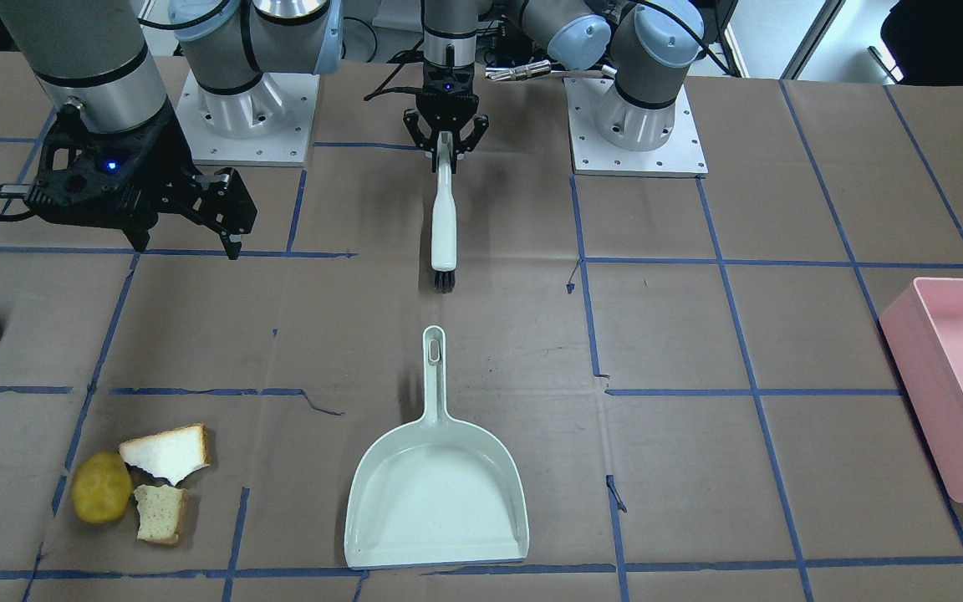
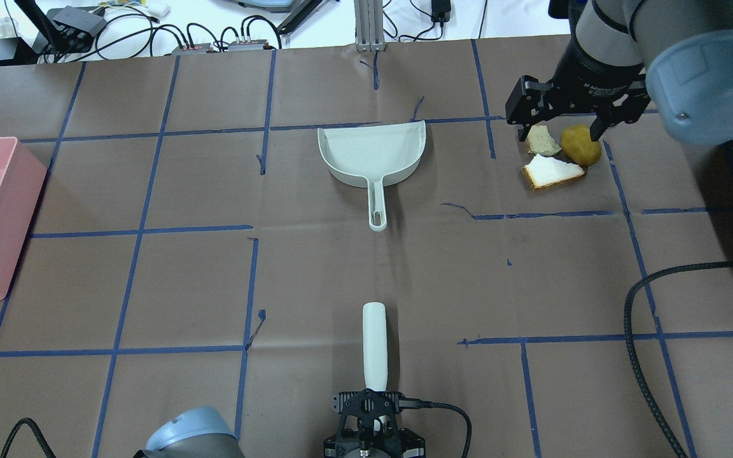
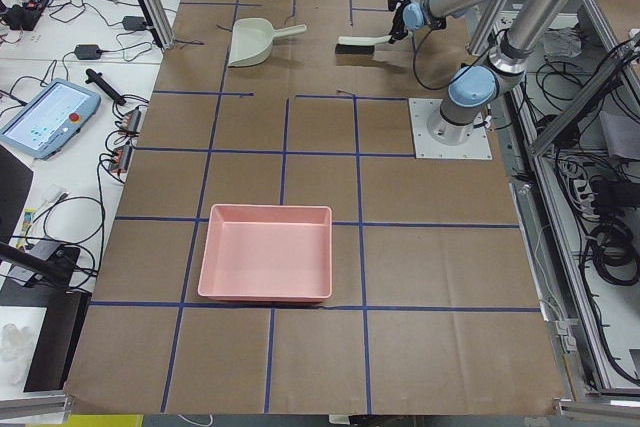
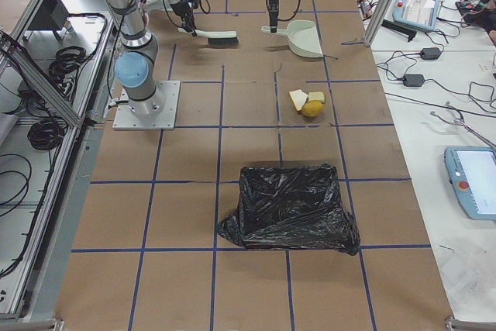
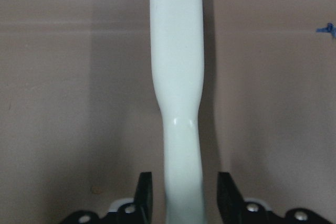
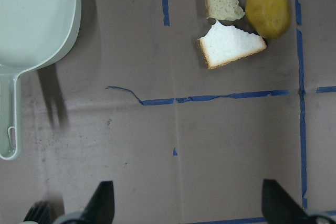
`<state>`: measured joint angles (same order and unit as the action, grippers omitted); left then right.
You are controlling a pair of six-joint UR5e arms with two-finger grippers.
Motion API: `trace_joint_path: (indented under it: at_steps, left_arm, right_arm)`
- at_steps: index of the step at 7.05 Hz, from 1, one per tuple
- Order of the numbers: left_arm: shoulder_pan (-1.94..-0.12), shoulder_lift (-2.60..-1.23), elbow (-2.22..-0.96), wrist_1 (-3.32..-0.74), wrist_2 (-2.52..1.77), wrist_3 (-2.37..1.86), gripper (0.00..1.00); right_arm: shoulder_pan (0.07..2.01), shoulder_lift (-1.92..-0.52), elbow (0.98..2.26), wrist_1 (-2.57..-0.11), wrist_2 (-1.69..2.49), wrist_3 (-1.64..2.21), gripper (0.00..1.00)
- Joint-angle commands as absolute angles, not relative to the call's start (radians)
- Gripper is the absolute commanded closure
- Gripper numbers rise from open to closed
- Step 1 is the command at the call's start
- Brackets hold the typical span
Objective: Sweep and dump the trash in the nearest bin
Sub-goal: 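Align and close the left gripper on the white brush handle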
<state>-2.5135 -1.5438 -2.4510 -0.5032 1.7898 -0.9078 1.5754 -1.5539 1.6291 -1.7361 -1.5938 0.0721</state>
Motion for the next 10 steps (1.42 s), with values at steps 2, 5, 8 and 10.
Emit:
trace_joint_path:
  at_steps: [2,5,8,10]
  left_arm:
    - [-2.513,-1.531,-2.444,-0.500,1.790,-0.900,0.87]
    - [-2.500,-1.506,-2.389,-0.520,1.795,-0.891,1.00]
    - [-2.458,-1.506,-2.256,-0.659,1.742,-0.822,1.00]
    - [-2.370,-1.481,-2.192,-0.800,1.717,-0.708,1.00]
  right_arm:
    - [1.575,-1.554,1.628,-1.735,-1.594,0.072,0.00]
    - [1.575,-1.554,1.629,-1.735,-1.595,0.072,0.00]
    - [1.575,-1.554,1.629,-1.736,-1.595,0.072,0.00]
    - [1.575,-1.555,1.629,-1.738,-1.595,0.072,0.00]
